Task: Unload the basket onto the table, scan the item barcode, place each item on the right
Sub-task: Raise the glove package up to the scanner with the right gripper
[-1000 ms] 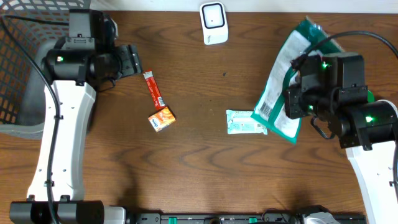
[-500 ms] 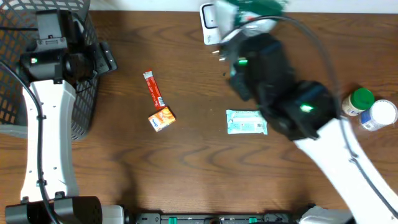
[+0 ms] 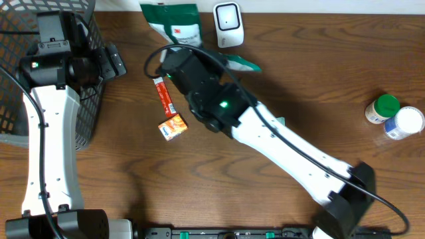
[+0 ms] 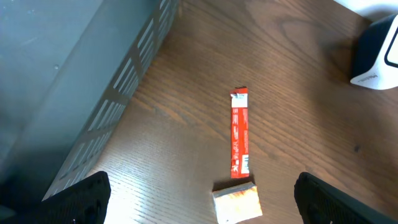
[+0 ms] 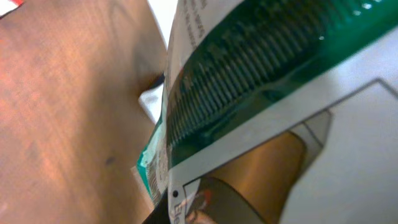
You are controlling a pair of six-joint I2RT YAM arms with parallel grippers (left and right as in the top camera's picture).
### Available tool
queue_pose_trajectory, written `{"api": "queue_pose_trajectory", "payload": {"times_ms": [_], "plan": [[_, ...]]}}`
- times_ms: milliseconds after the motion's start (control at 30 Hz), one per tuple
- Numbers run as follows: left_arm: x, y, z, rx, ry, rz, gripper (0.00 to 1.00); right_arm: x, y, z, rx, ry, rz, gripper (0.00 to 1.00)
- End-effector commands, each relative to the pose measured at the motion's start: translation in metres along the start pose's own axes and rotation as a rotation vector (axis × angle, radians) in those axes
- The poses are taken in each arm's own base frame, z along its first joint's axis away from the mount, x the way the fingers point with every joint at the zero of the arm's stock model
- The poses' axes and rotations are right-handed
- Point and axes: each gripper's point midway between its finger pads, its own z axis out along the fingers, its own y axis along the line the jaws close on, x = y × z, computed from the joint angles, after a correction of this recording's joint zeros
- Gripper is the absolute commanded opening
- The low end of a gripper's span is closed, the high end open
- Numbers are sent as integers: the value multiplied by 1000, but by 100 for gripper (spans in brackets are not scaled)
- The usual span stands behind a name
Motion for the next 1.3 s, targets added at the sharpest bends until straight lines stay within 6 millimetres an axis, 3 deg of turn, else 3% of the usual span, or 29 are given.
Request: {"api": "queue_pose_trajectory", "payload": {"times_ms": [0,133,233,333,733,1000,1267], "plan": [[-7,8,-3,-28,-20,-10,95,-8,-3,24,76,21,-145,1],[-7,8,-3,-28,-20,-10,96,-18,7,55,119,14,-318,1],[-7,8,-3,-28,-20,-10,96,-14,25,79,110,44,-514,1],[-7,8,-3,-28,-20,-10,96,-11,34,105,137,69,-584,1],[-7,8,-3,-27,-20,-9,96,17,14,192,358,117,-683,1],[-7,8,-3,-28,-20,-10,96,10,21,212,379,7,-702,1],[-7,8,-3,-28,-20,-10,96,0,3,212,403,-20,-686,1]]}}
